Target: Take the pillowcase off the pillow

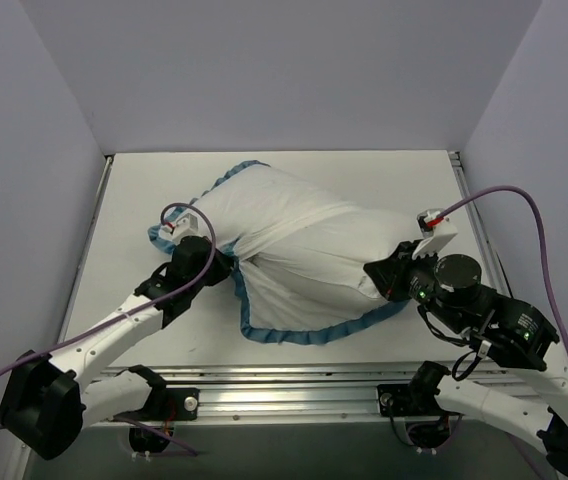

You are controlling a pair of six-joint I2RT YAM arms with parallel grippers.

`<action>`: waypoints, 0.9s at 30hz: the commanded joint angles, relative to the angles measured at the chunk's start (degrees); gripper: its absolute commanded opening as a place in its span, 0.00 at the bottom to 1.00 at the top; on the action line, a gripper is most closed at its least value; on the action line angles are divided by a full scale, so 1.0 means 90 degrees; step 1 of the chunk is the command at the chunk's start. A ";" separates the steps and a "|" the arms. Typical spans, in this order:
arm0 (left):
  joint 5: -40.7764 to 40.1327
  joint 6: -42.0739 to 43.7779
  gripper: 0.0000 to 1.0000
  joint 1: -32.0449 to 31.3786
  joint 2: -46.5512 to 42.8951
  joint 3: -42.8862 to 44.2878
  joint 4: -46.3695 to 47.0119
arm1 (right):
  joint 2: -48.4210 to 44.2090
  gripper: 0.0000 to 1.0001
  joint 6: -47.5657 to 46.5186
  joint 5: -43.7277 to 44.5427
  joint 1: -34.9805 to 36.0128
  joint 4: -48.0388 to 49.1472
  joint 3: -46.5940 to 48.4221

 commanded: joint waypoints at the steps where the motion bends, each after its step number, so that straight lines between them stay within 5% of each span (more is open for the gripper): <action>1: -0.1431 0.0123 0.02 0.0609 0.0663 0.0212 -0.0572 | -0.0451 0.00 -0.0225 0.0490 -0.0033 0.0166 0.0625; 5: -0.0983 0.0425 0.02 0.0785 0.1329 0.0787 -0.0319 | -0.0219 0.00 -0.0391 -0.0738 -0.0033 0.0195 0.0498; 7: -0.0689 0.0562 0.14 0.0776 0.1524 0.1004 -0.0249 | -0.0013 0.05 -0.0469 -0.1743 -0.0033 0.0215 0.0381; 9: -0.0319 0.0622 0.26 0.0747 0.1457 0.1200 -0.0356 | 0.0222 0.35 -0.0460 -0.1971 -0.0033 0.0166 0.0196; 10: -0.0239 0.0612 0.44 0.0717 0.1196 0.1219 -0.0531 | 0.0271 0.57 -0.0440 -0.1826 -0.0033 0.0108 0.0166; 13: -0.0189 0.0524 0.84 0.0571 0.0299 0.1132 -0.1115 | 0.0291 0.78 -0.0294 -0.0825 -0.0033 -0.0185 0.0263; 16: -0.0385 0.0669 0.96 0.0317 -0.0512 0.1190 -0.1759 | 0.0475 0.84 -0.0060 0.0618 -0.0043 -0.0633 0.0526; 22: -0.0063 0.0768 0.96 -0.0404 -0.0507 0.1698 -0.2243 | 0.1705 0.93 0.0273 0.2062 -0.0373 -0.1036 0.0265; 27: 0.0376 0.0729 0.96 -0.0533 0.0449 0.1776 -0.1725 | 0.2341 0.89 -0.0049 -0.0051 -0.1702 0.0008 -0.0643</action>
